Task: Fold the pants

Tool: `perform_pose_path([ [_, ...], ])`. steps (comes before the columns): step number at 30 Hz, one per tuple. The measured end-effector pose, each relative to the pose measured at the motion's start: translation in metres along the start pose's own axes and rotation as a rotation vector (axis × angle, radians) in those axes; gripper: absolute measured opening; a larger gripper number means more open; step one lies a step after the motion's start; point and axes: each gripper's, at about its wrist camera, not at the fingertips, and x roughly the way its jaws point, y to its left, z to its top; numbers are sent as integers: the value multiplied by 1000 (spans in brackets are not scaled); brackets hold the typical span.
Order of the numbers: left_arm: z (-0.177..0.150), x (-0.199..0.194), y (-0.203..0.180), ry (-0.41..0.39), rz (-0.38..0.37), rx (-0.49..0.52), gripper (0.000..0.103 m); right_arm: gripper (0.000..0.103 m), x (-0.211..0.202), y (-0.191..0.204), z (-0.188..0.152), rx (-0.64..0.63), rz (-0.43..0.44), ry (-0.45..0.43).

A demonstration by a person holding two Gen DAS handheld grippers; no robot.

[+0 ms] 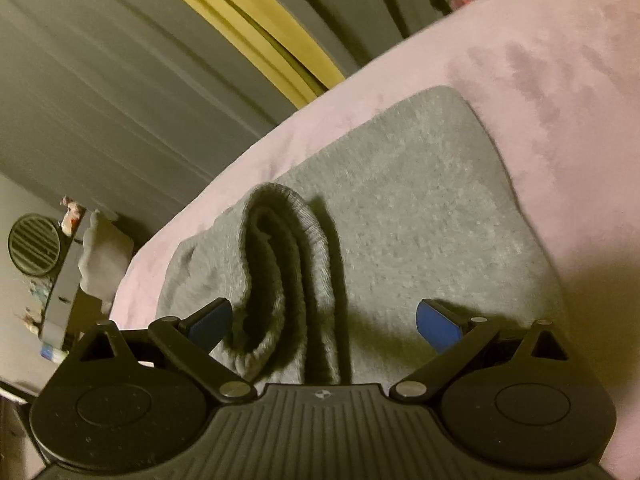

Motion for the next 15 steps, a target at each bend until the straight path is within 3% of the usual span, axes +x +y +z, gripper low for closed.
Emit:
perform_pose_path([
  [4,1,-9,7,-32,36,-37,95,99,19,1,6,56,54,84],
  [7,2,-13,17,-36,47,-105,95,99,33,11,3,21,40,130],
  [12,5,-13,21,-23,116,-138,95,98,48,22,-1,-16,28,140],
  [14,6,-17,20,-44,133,-118,95,72,51,30,-3,-40,57,150],
  [15,8,-22,20,-53,143,-105,95,68,52,32,-5,-52,45,154],
])
